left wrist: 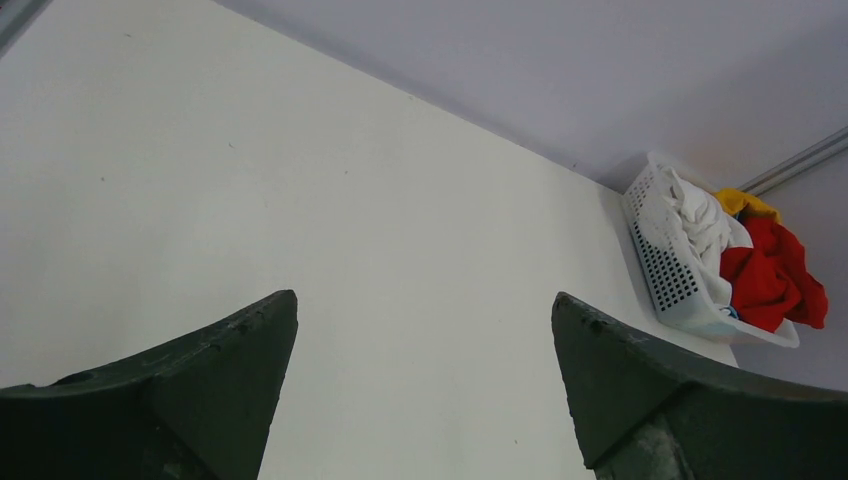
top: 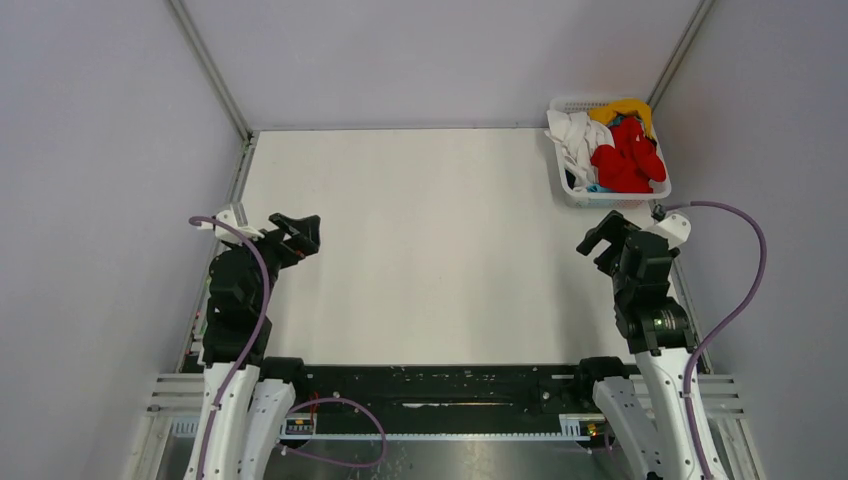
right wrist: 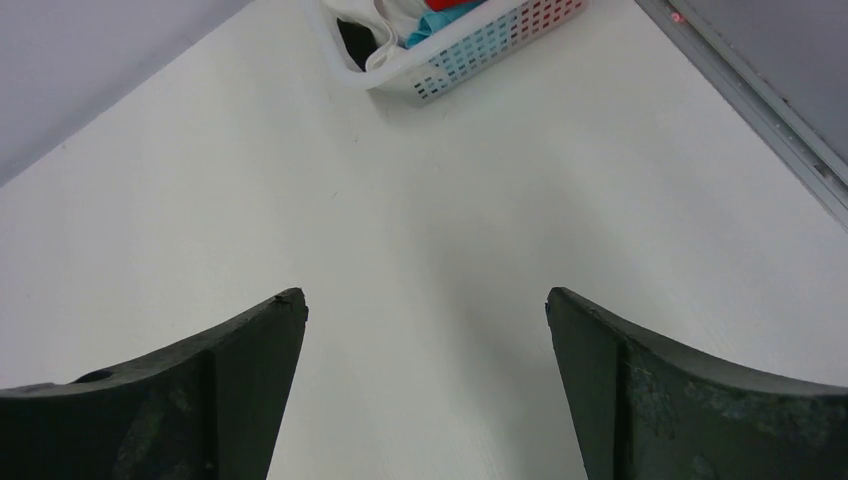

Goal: Fold and stack the t-shirts
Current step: Grab crumpled tshirt from bin with the right arm

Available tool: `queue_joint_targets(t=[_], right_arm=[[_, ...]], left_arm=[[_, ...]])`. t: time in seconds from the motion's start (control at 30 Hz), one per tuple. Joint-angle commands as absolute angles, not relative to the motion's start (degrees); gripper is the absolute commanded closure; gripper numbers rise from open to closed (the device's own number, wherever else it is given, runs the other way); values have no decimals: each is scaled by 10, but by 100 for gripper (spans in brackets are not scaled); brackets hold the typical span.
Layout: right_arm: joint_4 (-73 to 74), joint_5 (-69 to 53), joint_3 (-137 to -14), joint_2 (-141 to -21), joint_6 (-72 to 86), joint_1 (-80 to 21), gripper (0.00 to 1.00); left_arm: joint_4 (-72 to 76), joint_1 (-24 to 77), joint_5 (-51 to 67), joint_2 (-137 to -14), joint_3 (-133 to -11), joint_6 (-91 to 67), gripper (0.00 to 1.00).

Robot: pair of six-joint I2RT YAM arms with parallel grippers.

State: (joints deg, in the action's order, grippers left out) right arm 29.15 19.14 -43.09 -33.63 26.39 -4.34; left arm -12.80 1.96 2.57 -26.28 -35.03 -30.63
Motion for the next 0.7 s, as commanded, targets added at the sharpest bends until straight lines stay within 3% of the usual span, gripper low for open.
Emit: queue_joint_targets(t=[0.0,0.17,0.57,0.67], right_arm=[[190,173,-429,-365,193,-43,1],[160,234,-521,-500,176,-39,2],[182,183,-841,-910,162,86,2],[199,186,-908,-994,150,93,2]], left_arm=[[-133,17,45,-293,-379,-309,1],[-146,17,32,-320,-396,-307,1],[-135,16,-110,-263,-337,-364,1],[-127,17,-90,-243,-326,-340,1]])
